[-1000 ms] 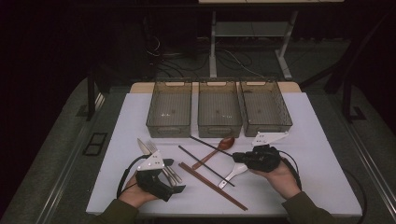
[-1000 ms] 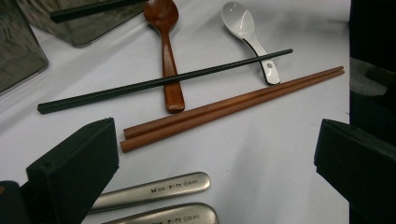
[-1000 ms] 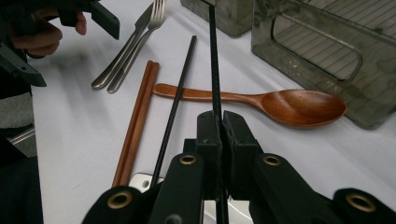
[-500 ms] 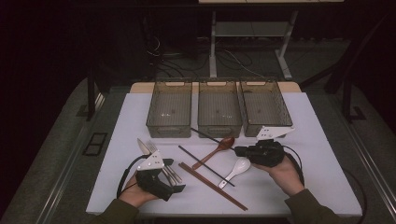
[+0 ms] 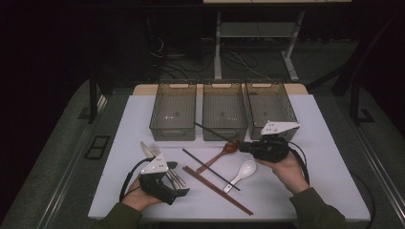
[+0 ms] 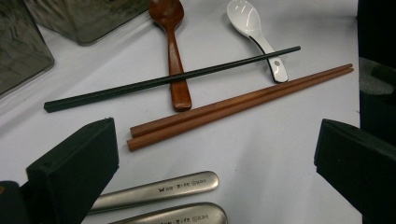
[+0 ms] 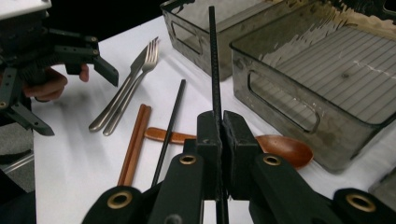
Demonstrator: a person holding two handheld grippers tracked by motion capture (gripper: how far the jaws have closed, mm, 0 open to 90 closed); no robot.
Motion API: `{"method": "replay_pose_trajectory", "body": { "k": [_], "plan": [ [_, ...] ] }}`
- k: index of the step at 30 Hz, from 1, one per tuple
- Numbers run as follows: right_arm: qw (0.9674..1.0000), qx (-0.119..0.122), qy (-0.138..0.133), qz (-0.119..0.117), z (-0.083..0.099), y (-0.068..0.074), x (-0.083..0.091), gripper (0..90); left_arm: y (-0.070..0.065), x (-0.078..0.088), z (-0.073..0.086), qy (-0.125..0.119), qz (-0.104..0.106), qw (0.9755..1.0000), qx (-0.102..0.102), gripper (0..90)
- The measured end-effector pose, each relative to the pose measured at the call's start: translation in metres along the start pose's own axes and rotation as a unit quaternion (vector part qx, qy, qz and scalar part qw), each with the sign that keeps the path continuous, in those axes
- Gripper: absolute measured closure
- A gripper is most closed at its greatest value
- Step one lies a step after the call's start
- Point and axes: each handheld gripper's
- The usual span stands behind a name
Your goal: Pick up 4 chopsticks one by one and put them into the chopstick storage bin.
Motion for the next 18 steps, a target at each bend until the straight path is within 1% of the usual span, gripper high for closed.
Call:
{"method": "replay_pose_trajectory", "body": {
  "k": [3, 6, 13, 18],
  "plan": [
    [1.0000, -0.005, -0.004, 0.001, -0.003, -0.002, -0.002, 85.7, 0.002, 0.000, 0.000, -0.002, 0.000, 1.0000, 0.001, 0.0],
    [1.0000, -0.003, -0.006, 0.004, -0.005, -0.004, -0.004, 85.7, 0.005, 0.001, 0.001, -0.003, -0.001, 1.0000, 0.004, 0.0],
    [0.9998, -0.010, -0.015, 0.012, -0.015, -0.010, -0.005, 85.7, 0.010, 0.004, 0.002, -0.014, -0.007, 0.9998, 0.014, 0.0],
    [0.9997, -0.010, -0.016, 0.015, -0.025, -0.013, -0.009, 85.7, 0.011, 0.005, 0.002, -0.016, -0.006, 0.9998, 0.010, 0.0]
  ]
}}
Point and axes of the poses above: each handheld gripper's, and its own axes: x roughly backward along the jaws, z roughly out of its underside, y roughly to its left, and after that the axes turned 5 degrees about -y, right-handed
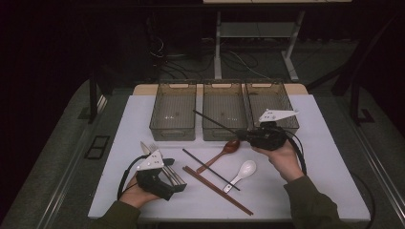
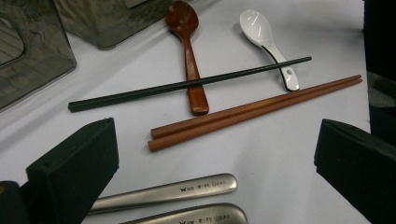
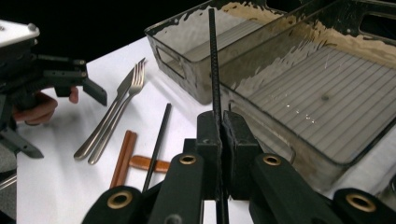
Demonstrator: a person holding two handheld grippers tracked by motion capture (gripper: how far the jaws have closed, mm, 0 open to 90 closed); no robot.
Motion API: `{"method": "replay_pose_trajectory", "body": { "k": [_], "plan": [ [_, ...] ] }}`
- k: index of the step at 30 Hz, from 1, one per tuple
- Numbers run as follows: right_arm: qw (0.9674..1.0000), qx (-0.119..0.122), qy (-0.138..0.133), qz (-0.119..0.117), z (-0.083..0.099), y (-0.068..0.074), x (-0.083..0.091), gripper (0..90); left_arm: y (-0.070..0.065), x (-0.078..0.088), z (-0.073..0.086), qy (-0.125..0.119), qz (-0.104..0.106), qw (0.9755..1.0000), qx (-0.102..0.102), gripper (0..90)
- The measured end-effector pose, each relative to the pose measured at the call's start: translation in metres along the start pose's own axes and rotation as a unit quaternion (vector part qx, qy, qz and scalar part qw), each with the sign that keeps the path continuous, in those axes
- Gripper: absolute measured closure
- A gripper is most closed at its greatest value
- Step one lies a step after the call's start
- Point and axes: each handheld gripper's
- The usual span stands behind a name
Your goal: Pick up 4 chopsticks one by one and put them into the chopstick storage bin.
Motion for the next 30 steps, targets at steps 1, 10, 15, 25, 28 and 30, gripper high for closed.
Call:
{"method": "replay_pose_trajectory", "body": {
  "k": [1, 10, 15, 25, 28, 30],
  "plan": [
    [1.0000, 0.000, 0.000, 0.003, -0.002, 0.000, -0.001, 85.8, 0.000, 0.000, 0.000, 0.000, 0.000, 1.0000, 0.000, 0.0],
    [0.9999, 0.002, 0.003, 0.010, -0.017, -0.002, -0.014, 85.7, 0.000, -0.001, 0.000, -0.001, 0.000, 1.0000, 0.002, 0.0],
    [0.9999, 0.000, 0.005, 0.011, -0.024, -0.003, -0.023, 85.8, -0.002, -0.001, 0.000, -0.002, 0.001, 1.0000, 0.004, 0.0],
    [0.9997, -0.004, 0.015, 0.016, -0.033, -0.006, -0.043, 85.7, -0.002, -0.001, 0.000, -0.004, 0.003, 1.0000, 0.005, 0.0],
    [0.9996, -0.006, 0.019, 0.018, -0.035, -0.007, -0.049, 85.7, -0.002, -0.001, 0.000, -0.004, 0.004, 1.0000, 0.005, 0.0],
    [0.9995, -0.005, 0.023, 0.020, -0.038, -0.007, -0.054, 85.7, -0.002, -0.001, 0.000, -0.004, 0.003, 1.0000, 0.004, 0.0]
  ]
}}
Point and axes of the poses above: each handheld gripper's, and its own axes: x roughly backward along the jaws, z roughly out of its underside, y roughly to its left, and after that the axes turned 5 degrees about -y, right-handed
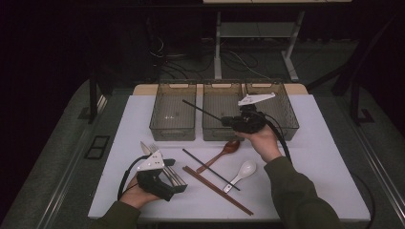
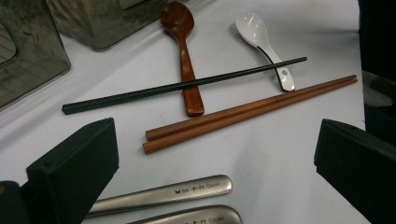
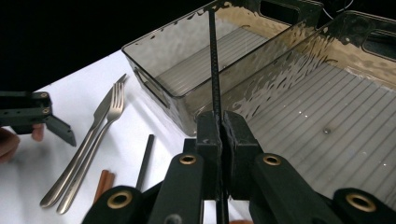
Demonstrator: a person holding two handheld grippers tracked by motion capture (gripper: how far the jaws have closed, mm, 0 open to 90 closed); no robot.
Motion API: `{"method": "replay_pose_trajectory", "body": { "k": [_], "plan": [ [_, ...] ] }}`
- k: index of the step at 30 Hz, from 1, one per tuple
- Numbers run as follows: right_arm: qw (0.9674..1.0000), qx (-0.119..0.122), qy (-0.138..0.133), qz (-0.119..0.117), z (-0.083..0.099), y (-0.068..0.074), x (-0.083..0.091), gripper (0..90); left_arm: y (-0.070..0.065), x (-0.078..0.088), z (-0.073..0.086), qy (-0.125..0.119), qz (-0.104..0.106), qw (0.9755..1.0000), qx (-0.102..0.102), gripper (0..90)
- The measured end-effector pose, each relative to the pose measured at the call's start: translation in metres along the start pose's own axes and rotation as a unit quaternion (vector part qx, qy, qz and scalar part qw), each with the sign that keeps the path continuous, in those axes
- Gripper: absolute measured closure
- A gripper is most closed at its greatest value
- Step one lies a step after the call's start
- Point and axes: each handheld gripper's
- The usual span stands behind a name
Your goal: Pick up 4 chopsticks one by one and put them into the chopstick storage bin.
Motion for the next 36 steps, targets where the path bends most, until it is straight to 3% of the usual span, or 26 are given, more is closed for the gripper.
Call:
{"method": "replay_pose_trajectory", "body": {
  "k": [36],
  "plan": [
    [0.9987, 0.009, 0.039, 0.031, -0.042, 0.010, -0.094, 85.7, -0.003, 0.000, 0.000, 0.003, 0.001, 1.0000, -0.007, 0.0]
  ]
}}
Point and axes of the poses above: each handheld gripper's, and its own axes: x roughly backward along the jaws, z roughly out of its underside, y roughly to its left, and after that the axes turned 5 degrees about -y, right-handed
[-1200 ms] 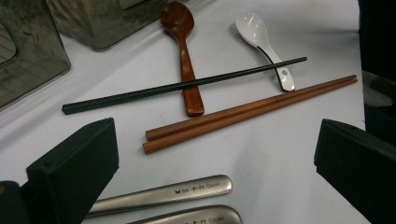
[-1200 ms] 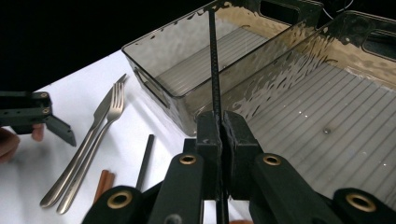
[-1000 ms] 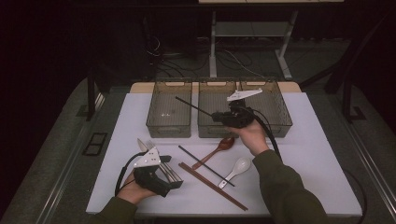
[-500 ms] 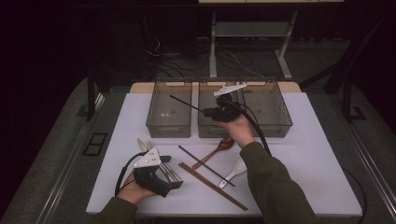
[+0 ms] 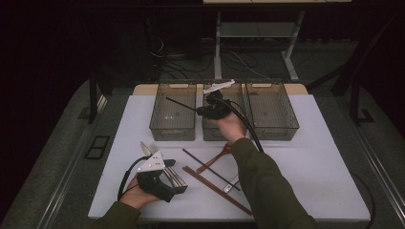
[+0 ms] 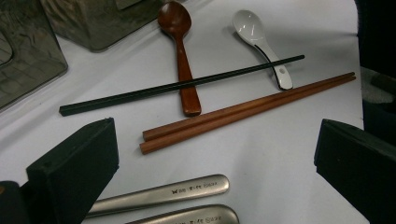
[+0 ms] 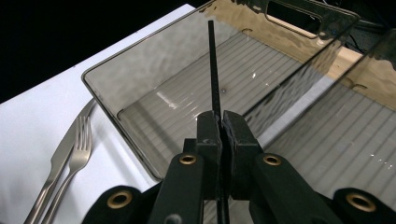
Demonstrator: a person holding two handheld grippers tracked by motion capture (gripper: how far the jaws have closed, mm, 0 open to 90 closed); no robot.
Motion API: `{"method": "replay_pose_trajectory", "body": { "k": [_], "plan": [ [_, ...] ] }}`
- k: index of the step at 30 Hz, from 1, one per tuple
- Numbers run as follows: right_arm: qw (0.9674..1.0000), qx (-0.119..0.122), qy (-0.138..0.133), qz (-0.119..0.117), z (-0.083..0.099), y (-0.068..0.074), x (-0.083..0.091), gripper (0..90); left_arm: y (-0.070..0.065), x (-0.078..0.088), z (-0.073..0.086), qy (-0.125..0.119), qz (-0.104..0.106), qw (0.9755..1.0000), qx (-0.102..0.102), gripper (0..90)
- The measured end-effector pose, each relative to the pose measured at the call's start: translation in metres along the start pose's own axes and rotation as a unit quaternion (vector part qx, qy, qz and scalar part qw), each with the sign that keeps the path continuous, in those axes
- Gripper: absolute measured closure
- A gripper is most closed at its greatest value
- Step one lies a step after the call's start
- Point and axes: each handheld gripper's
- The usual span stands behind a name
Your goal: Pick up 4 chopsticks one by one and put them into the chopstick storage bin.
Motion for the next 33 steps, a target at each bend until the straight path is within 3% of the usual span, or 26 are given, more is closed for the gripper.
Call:
{"method": "replay_pose_trajectory", "body": {
  "k": [17, 29, 33],
  "plan": [
    [0.9997, 0.003, 0.023, 0.008, -0.010, 0.012, -0.039, 85.7, -0.001, 0.000, 0.000, 0.003, 0.004, 1.0000, -0.001, 0.0],
    [0.9987, 0.004, 0.043, 0.028, -0.014, 0.014, -0.061, 85.3, -0.001, 0.000, 0.000, 0.000, 0.006, 1.0000, 0.001, 0.0],
    [0.9988, 0.002, 0.042, 0.027, -0.014, 0.015, -0.065, 74.2, -0.001, 0.000, 0.000, -0.001, 0.006, 1.0000, 0.001, 0.0]
  ]
}}
Point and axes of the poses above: each handheld gripper's, and its own axes: x roughly backward along the jaws, z roughly out of its underside, y roughly to its left, and after that the axes turned 5 degrees about -y, right-handed
